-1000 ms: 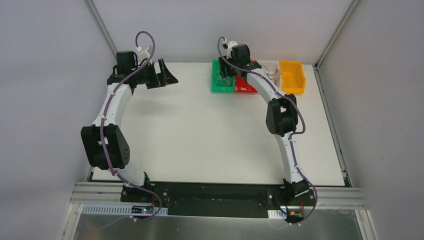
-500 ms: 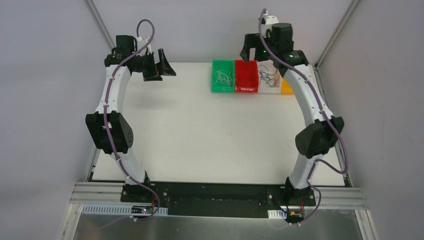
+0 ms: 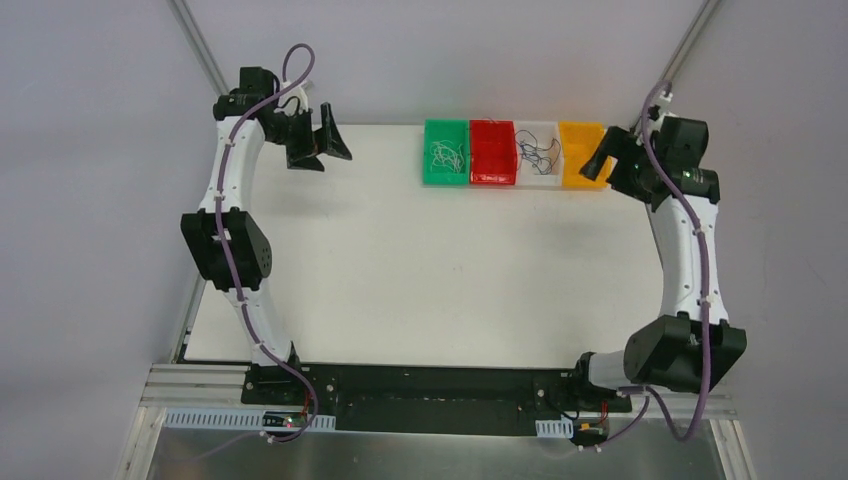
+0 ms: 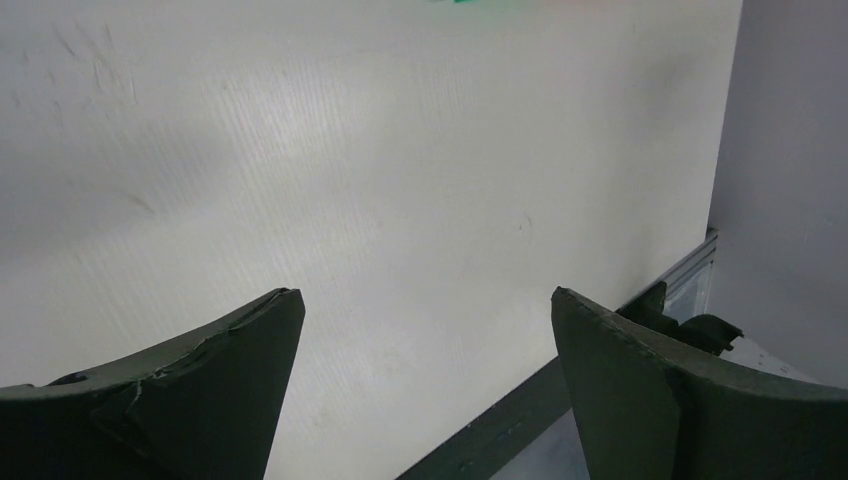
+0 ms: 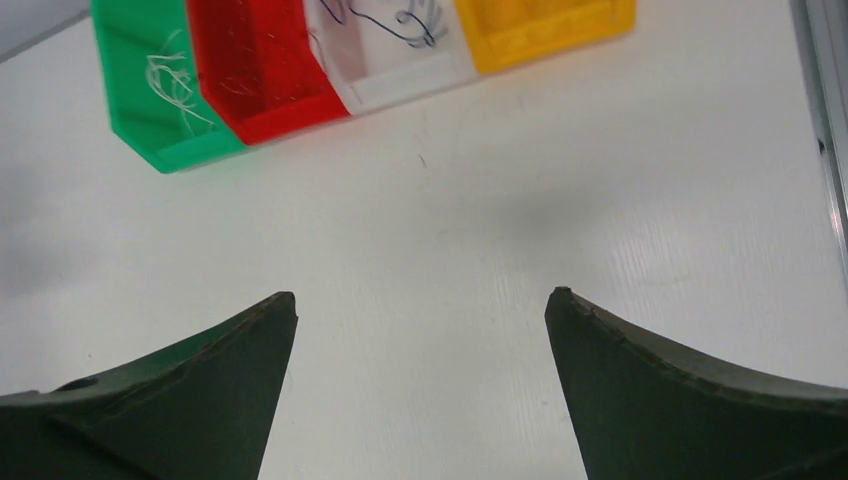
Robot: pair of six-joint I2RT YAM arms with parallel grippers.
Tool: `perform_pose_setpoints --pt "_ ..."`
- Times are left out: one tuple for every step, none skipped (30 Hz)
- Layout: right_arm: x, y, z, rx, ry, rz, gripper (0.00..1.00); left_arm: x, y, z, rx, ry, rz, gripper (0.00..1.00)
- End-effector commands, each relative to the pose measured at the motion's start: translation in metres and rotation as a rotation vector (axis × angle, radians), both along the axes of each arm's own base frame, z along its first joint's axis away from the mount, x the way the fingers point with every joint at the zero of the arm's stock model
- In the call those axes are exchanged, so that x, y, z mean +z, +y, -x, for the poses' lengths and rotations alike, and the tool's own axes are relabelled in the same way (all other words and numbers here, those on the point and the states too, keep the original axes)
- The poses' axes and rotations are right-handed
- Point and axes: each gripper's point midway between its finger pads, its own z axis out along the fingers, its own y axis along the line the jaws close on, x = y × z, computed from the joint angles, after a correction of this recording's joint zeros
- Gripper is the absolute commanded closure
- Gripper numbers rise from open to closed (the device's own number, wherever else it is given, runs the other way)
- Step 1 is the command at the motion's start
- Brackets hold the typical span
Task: Untangle the cables
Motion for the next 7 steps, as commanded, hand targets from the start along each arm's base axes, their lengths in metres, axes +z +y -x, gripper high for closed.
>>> perform_pose_setpoints --pt "-0.016 0.0 0.051 0.006 0.047 -0.064 0.01 -0.013 0.016 0.036 0.019 0.053 -0.121 0.01" --pt "-0.02 0.0 0.058 0.015 0.051 -0.066 0.0 -0.018 0.02 0.04 0.026 0.065 -0.144 0.01" --pt "-0.024 0.002 0.064 0.027 0.053 -0.064 0.01 -0.021 0.022 0.045 0.028 0.071 -0.162 0.01" --pt "-0.027 0.004 0.069 0.037 0.055 -0.068 0.01 -0.023 0.024 0.05 0.031 0.075 -0.177 0.01" --pt "-0.027 0.007 0.072 0.046 0.054 -0.073 0.01 -0.023 0.025 0.054 0.034 0.076 -0.187 0.01" --pt "-0.026 0.009 0.074 0.058 0.049 -0.078 0.01 -0.022 0.027 0.056 0.042 0.075 -0.195 0.01" --pt "-0.024 0.011 0.076 0.071 0.047 -0.083 0.01 -0.021 0.029 0.059 0.053 0.077 -0.205 0.01"
